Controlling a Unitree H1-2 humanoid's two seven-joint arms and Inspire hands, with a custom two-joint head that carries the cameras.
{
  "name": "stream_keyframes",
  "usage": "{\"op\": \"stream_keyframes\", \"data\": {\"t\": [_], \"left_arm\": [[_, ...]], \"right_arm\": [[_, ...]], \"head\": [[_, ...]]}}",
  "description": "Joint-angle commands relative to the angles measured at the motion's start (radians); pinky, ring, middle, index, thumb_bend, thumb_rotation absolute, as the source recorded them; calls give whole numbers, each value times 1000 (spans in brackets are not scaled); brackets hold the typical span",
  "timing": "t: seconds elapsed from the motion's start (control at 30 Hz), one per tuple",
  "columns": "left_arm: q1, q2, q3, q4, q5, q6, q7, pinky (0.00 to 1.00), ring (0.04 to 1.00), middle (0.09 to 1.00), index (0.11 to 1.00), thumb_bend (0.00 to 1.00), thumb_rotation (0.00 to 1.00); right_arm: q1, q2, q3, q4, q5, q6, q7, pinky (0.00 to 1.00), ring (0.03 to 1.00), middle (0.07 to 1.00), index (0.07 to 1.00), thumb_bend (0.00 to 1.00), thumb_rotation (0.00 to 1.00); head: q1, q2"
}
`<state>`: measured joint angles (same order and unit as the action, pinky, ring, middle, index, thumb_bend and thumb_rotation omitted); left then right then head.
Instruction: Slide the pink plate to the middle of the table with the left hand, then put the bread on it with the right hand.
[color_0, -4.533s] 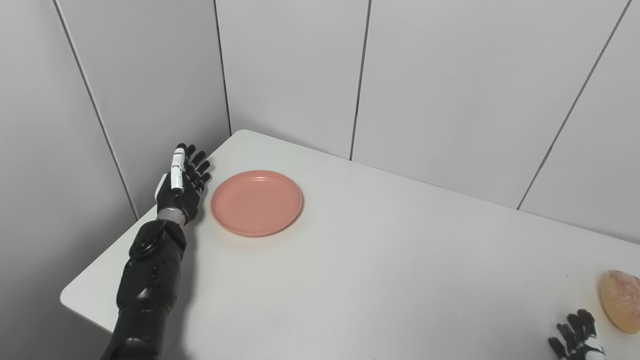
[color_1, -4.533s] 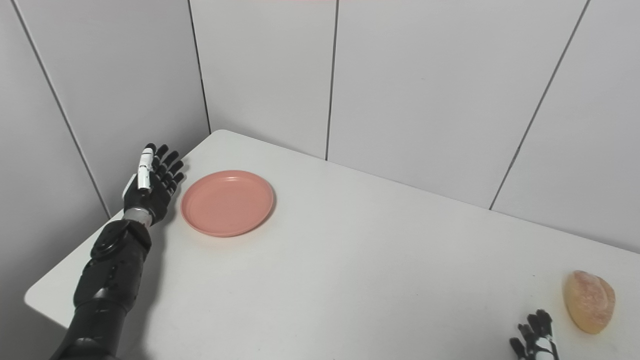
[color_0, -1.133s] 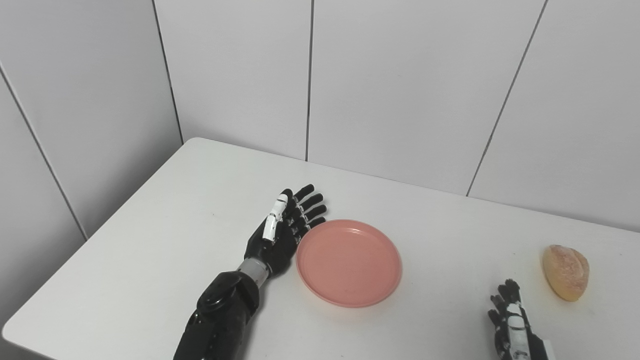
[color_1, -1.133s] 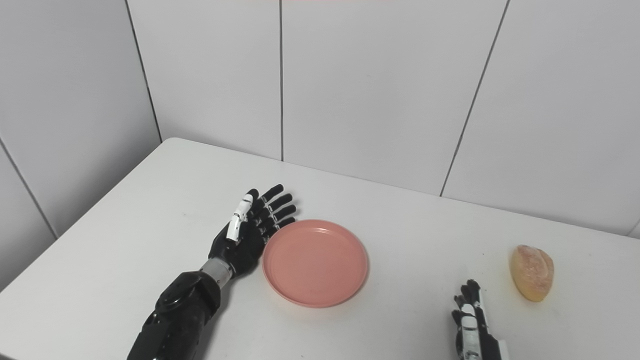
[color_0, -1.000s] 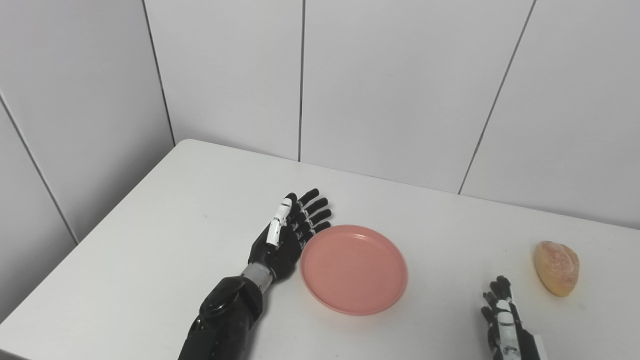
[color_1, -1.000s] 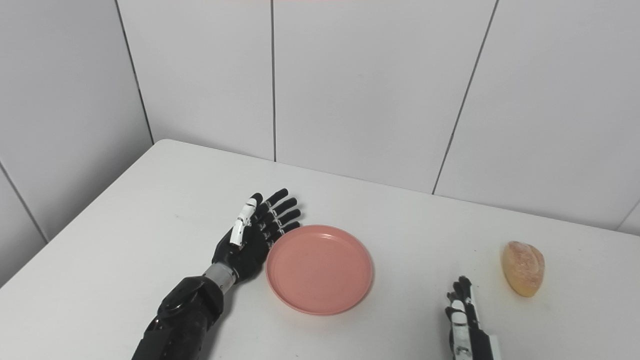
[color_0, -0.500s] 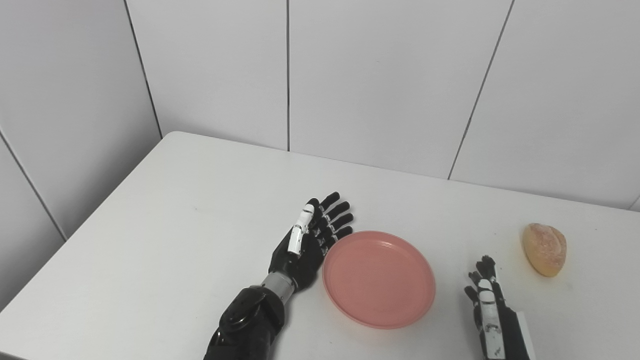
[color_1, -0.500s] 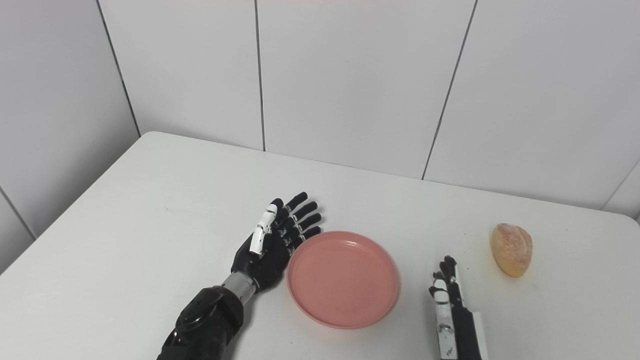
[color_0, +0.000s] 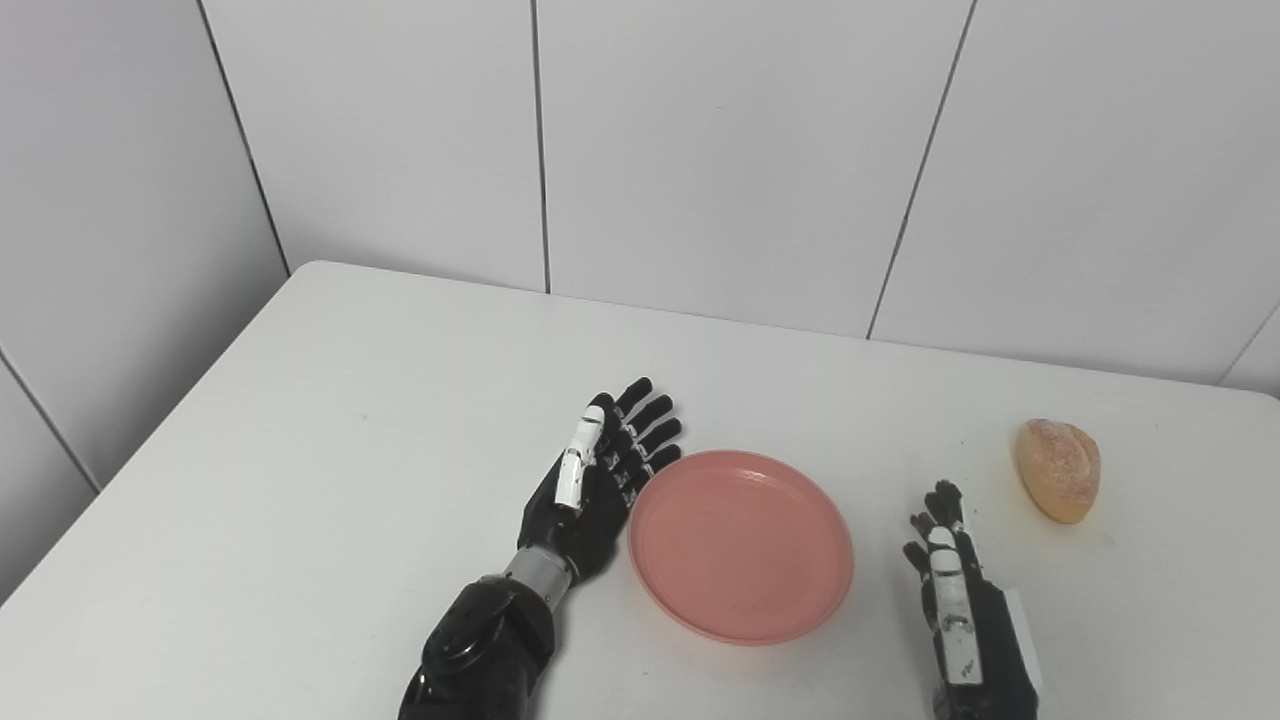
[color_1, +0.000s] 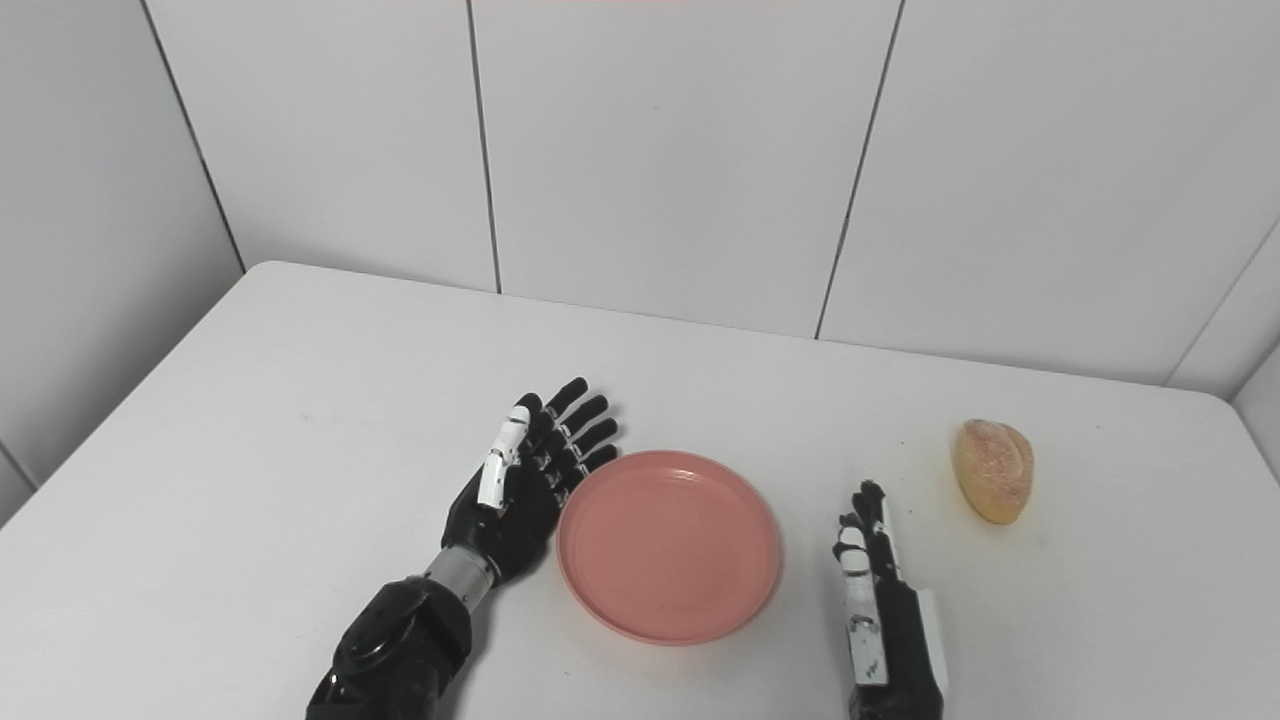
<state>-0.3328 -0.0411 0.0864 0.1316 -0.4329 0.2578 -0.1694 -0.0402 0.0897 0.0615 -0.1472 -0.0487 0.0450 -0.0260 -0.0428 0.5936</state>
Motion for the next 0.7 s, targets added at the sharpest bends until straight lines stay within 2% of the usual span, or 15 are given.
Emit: {"op": "stream_keyframes", "data": {"t": [0.0,0.13,0.3,0.33,0.43,0.67], "left_arm": [[10,-9,1,-1,13,-7,12,921,911,917,911,363,1000],[22,-15,-1,-8,32,-26,22,916,903,908,904,368,1000],[56,-22,-6,-35,54,-46,32,914,900,906,903,375,1000],[58,-23,-5,-36,55,-51,31,919,903,910,904,375,1000],[64,-22,-4,-33,56,-67,25,920,905,910,900,381,1000],[73,-11,2,-28,44,-83,13,919,901,903,897,378,1000]], "right_arm": [[-24,5,-1,-37,-5,-9,-7,960,980,1000,1000,258,1000],[-30,0,-2,-59,-48,4,-25,947,964,989,993,288,1000],[-34,-13,13,-139,-187,62,-49,913,938,959,969,336,1000],[-36,-15,15,-149,-207,70,-50,888,934,957,964,371,1000],[-54,-23,19,-185,-307,109,-63,847,922,944,945,427,1000],[-124,-32,0,-201,-382,131,-82,810,884,908,911,477,1000]], "head": [[-9,0],[-22,-2],[-104,-14],[-104,-14],[-171,-31],[-245,-61]]}}
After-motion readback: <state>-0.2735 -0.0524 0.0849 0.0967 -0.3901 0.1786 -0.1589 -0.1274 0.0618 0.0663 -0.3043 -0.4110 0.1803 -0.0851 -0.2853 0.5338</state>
